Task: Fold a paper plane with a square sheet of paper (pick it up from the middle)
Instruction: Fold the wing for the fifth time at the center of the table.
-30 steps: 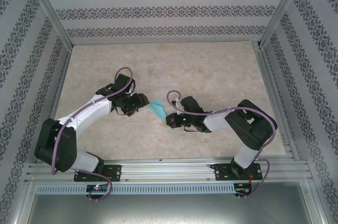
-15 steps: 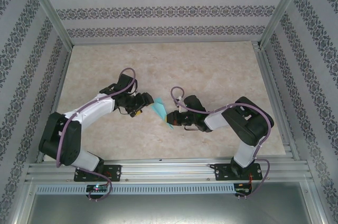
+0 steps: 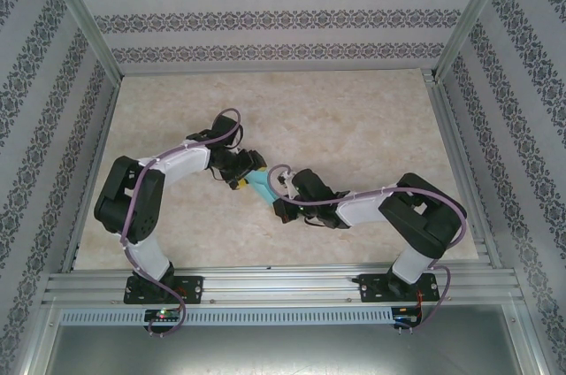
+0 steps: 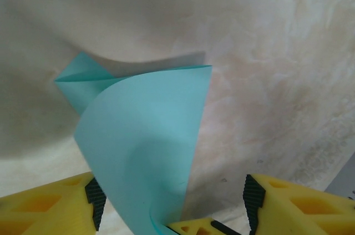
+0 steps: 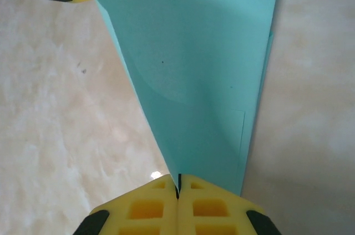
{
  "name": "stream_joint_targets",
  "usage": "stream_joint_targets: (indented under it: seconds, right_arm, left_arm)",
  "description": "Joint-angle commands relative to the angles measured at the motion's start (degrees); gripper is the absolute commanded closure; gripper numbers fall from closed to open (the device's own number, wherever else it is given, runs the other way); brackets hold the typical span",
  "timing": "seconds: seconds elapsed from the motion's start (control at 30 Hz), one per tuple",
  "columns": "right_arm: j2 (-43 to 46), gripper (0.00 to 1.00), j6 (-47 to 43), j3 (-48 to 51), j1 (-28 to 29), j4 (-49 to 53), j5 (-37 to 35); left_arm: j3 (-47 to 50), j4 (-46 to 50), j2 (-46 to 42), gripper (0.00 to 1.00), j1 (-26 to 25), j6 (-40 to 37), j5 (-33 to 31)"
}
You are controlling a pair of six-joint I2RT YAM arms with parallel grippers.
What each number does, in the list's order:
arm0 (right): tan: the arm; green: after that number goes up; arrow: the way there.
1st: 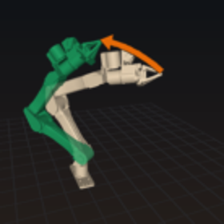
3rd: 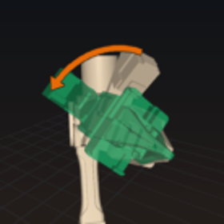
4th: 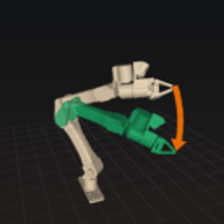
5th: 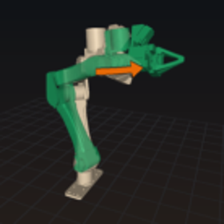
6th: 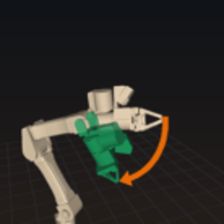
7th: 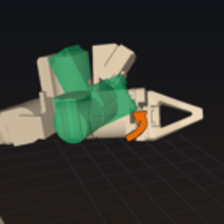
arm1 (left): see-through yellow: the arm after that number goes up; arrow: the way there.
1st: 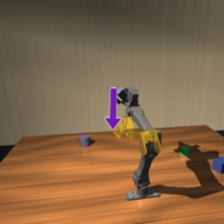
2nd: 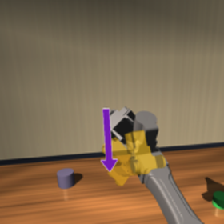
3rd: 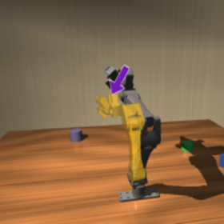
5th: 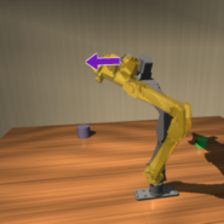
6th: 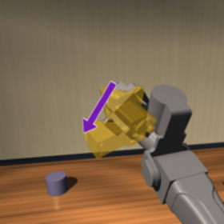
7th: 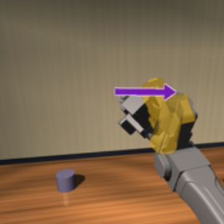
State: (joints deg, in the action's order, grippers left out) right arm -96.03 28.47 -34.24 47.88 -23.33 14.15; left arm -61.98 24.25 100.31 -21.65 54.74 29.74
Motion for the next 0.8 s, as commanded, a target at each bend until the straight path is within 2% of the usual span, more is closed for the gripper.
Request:
stream_joint_targets:
  seconds: [0.0, 0.03, 0.2, 0.33, 0.37, 0.47, 0.57, 0.77]
  right_arm:
    - [1.45, 0.96, -5.03, -0.92, 1.36, 1.89, -6.54]
    - [1.46, 0.96, -5.54, -0.92, 1.74, 1.89, -6.98]
    - [1.98, 0.95, -8.4, -1.18, 3.61, 2.07, -10.11]
    - [2.55, 0.93, -9.71, -1.36, 4.37, 2.63, -12.35]
    - [2.68, 0.92, -9.96, -1.42, 4.46, 2.88, -12.69]
    - [3.2, 0.87, -11.54, -1.19, 5.06, 3.22, -14.15]
    - [3.63, 0.77, -14.54, -0.83, 6.26, 3.92, -16.71]
    - [2.55, 0.73, -20.88, -2.81, 8.8, 7.85, -22.35]
  left_arm:
    - [-1.1, 3.95, 0.57, 0.37, 0.1, 0.3, -1.05]
    - [-1.17, 4.11, 0.74, 0.39, 0.03, 0.2, -0.9]
    - [-1.9, 4.99, 1.81, 0.65, 0.12, -0.88, -0.05]
    - [-2.54, 6.75, 1.99, 0.77, 0.06, -2.24, -0.71]
    - [-2.54, 6.97, 2.0, 0.83, 0.11, -2.43, -0.82]
    - [-2.53, 7.45, 1.99, 0.93, 0.11, -2.71, -1.09]
    - [-2.62, 7.65, 1.94, 0.98, 0.18, -2.8, -0.92]
    - [-3.19, 7.62, 1.46, 1.0, 0.2, -2.77, -0.25]
